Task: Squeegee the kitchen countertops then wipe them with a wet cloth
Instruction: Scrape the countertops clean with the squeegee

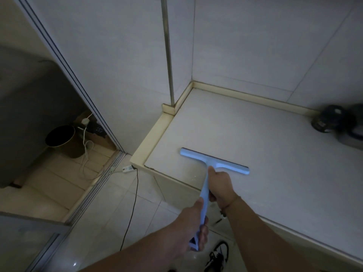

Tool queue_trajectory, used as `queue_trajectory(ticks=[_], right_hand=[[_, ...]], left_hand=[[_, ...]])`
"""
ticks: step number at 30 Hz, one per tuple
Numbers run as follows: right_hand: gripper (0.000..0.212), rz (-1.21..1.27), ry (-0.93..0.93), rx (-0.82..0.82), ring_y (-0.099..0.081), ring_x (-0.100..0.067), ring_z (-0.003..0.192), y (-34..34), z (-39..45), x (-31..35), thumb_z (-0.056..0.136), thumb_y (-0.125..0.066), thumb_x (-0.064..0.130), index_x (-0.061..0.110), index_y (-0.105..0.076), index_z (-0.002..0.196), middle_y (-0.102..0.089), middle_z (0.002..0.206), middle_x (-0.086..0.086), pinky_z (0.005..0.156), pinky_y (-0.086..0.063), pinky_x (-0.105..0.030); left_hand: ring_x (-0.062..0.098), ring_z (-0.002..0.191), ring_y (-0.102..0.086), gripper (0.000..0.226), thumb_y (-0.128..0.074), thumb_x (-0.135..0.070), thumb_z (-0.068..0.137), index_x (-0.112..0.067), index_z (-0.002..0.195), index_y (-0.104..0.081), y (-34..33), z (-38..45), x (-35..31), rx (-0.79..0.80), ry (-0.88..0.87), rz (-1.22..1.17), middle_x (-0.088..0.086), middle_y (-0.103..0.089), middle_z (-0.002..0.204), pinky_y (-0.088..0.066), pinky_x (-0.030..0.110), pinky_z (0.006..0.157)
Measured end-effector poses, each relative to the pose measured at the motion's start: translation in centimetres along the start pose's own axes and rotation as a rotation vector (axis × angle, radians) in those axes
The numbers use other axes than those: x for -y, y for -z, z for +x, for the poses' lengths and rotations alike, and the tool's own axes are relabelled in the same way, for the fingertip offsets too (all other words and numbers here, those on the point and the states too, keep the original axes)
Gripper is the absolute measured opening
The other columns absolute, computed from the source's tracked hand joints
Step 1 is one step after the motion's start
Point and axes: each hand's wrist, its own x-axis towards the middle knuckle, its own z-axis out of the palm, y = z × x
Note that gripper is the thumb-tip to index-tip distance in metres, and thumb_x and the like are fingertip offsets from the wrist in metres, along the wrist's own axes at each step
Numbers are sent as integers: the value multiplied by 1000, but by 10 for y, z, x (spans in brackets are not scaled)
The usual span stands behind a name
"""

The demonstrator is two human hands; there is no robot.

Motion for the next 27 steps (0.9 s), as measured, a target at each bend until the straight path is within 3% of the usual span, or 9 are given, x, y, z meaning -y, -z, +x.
queue_trajectory(ticks=[2, 8, 11, 14, 17, 21, 24, 27], right_hand=[[62, 30, -9, 1, -44, -21, 32, 2, -2, 4, 102, -43, 33, 5, -41, 47, -41, 32, -5, 35, -34, -20], [52, 124, 18, -69, -57, -27, 63, 29, -12, 9, 100, -45, 41, 8, -55, 60, -59, 66, -12, 67, -48, -38], [41, 290, -42, -88, -60, -27, 60, 70, -18, 5, 100, -45, 35, 8, -62, 74, -65, 68, -12, 59, -49, -35], [35, 274, -31, -122, -59, -26, 57, 123, -8, -1, 102, -43, 28, 8, -63, 82, -65, 68, -12, 55, -47, -32], [35, 263, 16, -161, -58, -26, 55, 170, 23, -1, 102, -44, 28, 6, -64, 83, -65, 67, -12, 54, -45, -32], [43, 168, 58, -188, -63, -25, 57, 231, 84, 5, 100, -48, 24, -12, -66, 86, -69, 78, -21, 49, -49, -29], [42, 157, 74, -123, -68, -32, 68, 256, 134, 19, 98, -51, 25, -12, -66, 83, -70, 83, -25, 60, -59, -43], [37, 128, 90, -44, -70, -36, 74, 261, 179, 29, 96, -53, 21, -3, -65, 70, -70, 82, -25, 73, -58, -54]], left_hand=[[15, 31, -30, 62, -33, -61, 96, -10, 63, -42, -2, -2, -2, -9, -33, 6, 3, -36, 47, -22, 14, 39], [17, 32, -31, 65, -31, -64, 94, -8, 64, -44, -28, -6, -4, 75, -147, 54, 4, -37, 47, -17, 21, 44], [16, 33, -32, 66, -28, -64, 95, -9, 64, -45, -64, -3, -14, 109, -199, 128, 3, -37, 47, -23, 17, 39], [14, 36, -29, 64, -24, -67, 94, -12, 73, -48, -120, -1, -34, 197, -179, 158, -1, -36, 48, -24, 18, 38], [12, 40, -29, 52, -27, -58, 98, -15, 77, -46, -171, 19, -61, 213, -192, 178, 0, -36, 53, -24, 17, 42], [12, 33, -31, 46, -33, -46, 100, -11, 74, -49, -225, 53, -98, 232, -147, 120, 0, -39, 48, -23, 10, 40], [12, 39, -37, 40, -34, -44, 101, -19, 75, -51, -253, 73, -121, 194, -298, 160, -3, -45, 51, -27, 17, 45], [11, 40, -37, 42, -31, -47, 101, -21, 73, -49, -268, 92, -144, 147, -355, 152, -5, -45, 49, -27, 18, 46]])
